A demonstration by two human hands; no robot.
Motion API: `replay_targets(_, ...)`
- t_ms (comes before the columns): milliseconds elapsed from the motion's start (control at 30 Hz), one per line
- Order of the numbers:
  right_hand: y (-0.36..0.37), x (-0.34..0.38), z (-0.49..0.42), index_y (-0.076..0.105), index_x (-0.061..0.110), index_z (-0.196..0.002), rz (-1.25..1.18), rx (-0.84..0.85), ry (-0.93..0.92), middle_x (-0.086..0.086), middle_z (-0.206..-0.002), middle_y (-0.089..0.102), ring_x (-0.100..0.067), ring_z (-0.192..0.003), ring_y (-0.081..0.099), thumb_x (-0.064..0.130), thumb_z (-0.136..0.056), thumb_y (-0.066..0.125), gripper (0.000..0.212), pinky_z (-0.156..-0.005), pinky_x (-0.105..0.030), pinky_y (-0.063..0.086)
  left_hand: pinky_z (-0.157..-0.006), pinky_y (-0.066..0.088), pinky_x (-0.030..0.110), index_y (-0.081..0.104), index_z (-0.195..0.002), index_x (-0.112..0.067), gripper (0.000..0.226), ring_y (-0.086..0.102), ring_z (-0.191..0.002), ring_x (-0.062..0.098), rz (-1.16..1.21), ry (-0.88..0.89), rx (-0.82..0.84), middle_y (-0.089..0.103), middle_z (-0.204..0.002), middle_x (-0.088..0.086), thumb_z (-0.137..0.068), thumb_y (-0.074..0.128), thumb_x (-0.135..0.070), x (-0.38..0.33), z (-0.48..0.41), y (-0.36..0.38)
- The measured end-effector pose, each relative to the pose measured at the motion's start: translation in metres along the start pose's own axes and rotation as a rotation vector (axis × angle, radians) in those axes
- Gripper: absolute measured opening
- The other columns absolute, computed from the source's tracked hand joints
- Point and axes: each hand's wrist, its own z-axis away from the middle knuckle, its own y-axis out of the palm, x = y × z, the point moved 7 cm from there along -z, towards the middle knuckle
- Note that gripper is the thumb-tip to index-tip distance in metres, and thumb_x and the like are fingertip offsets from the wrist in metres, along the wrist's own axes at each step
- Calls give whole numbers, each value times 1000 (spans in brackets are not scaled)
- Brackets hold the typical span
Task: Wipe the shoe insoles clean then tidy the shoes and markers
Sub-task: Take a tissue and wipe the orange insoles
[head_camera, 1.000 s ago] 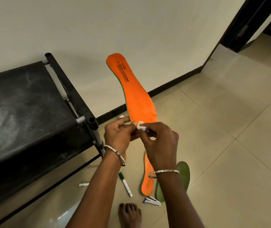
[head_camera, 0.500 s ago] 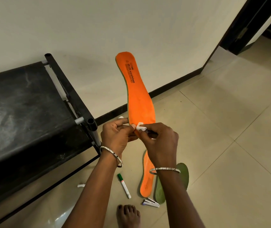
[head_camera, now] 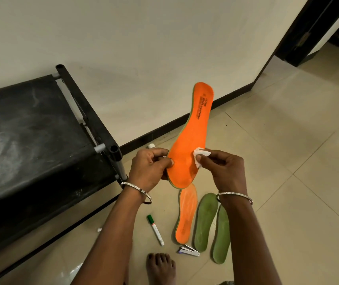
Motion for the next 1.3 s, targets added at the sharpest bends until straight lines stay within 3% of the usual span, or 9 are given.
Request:
replay_targets(167, 8, 2, 4, 78, 5, -92, -274, -15, 58, -8, -87, 77, -16, -81, 73, -1, -78, 78, 15, -72, -24, 56, -61, 52, 29, 74, -87, -23, 16, 67, -91, 20, 306, -107, -104, 72, -102, 3, -90, 67, -9, 0, 1, -5)
replay_targets(333, 13, -10, 6, 74, -4, -93, -618, -201, 203, -12, -83, 76, -18, -72, 70, -7, -77, 76, 16, -68, -22, 56, -61, 58, 32, 70, -90, -15, 5, 67, -88, 23, 652, -243, -115, 70, -99, 7, -86, 71, -14, 2, 6, 3)
replay_targets(433, 18, -15, 8, 71, -11, -100, -756, -263, 271, -12, -85, 76, -21, -78, 72, -8, -78, 74, 22, -69, -22, 57, -66, 62, 33, 67, -100, -6, 13, 70, -77, 20, 606, -244, -84, 70, -95, 12, -88, 70, -7, 4, 8, 8)
replay_targets(567, 13, -20, 10, 78, 8, -89, -376, -335, 210, -5, -78, 76, -18, -74, 72, 6, -76, 82, 14, -76, -29, 59, -68, 62, 31, 69, -99, -8, 11, 73, -75, 17, 441, -163, -126, 70, -99, 9, -89, 70, -4, 4, 6, 5)
replay_targets(633, 8, -6, 10, 79, 20, -87, 50, -399, 35, -1, -86, 75, -12, -76, 70, 22, -75, 84, 13, -76, -14, 52, -67, 62, 29, 69, -95, -12, 8, 74, -72, 14, 388, -137, -128, 70, -98, 6, -89, 70, -5, 2, 7, 4)
replay_targets(700, 10, 12, 13, 80, 17, -91, 281, -428, -154, -2, -94, 72, -11, -80, 66, 22, -78, 81, 14, -67, 2, 40, -66, 61, 28, 69, -93, -13, 8, 73, -73, 15, 365, -130, -120, 70, -98, 5, -89, 69, -5, 1, 7, 5)
replay_targets(933, 57, 41, 34, 80, 19, -93, 311, -112, -402, 11, -84, 75, -1, -73, 68, 17, -83, 77, 11, -72, -5, 47, -68, 60, 26, 75, -94, -8, 7, 74, -81, 21, 290, -102, -144, 76, -90, 11, -91, 68, -9, 3, 6, -1)
replay_targets(1167, 28, 28, 16, 79, 20, -90, 444, -253, -363, 4, -83, 76, -8, -71, 69, 19, -82, 77, 8, -71, -16, 49, -58, 58, 24, 71, -80, -8, 12, 70, -70, 15, 379, -119, -183, 69, -89, 7, -90, 67, -2, 0, 5, -6)
replay_targets(1300, 43, 33, 30, 78, 21, -90, 369, -162, -406, 8, -85, 75, -2, -72, 66, 13, -81, 78, 11, -74, -18, 54, -58, 58, 23, 71, -76, -10, 17, 71, -67, 15, 362, -115, -170, 71, -82, 9, -90, 66, -2, 0, 5, -4)
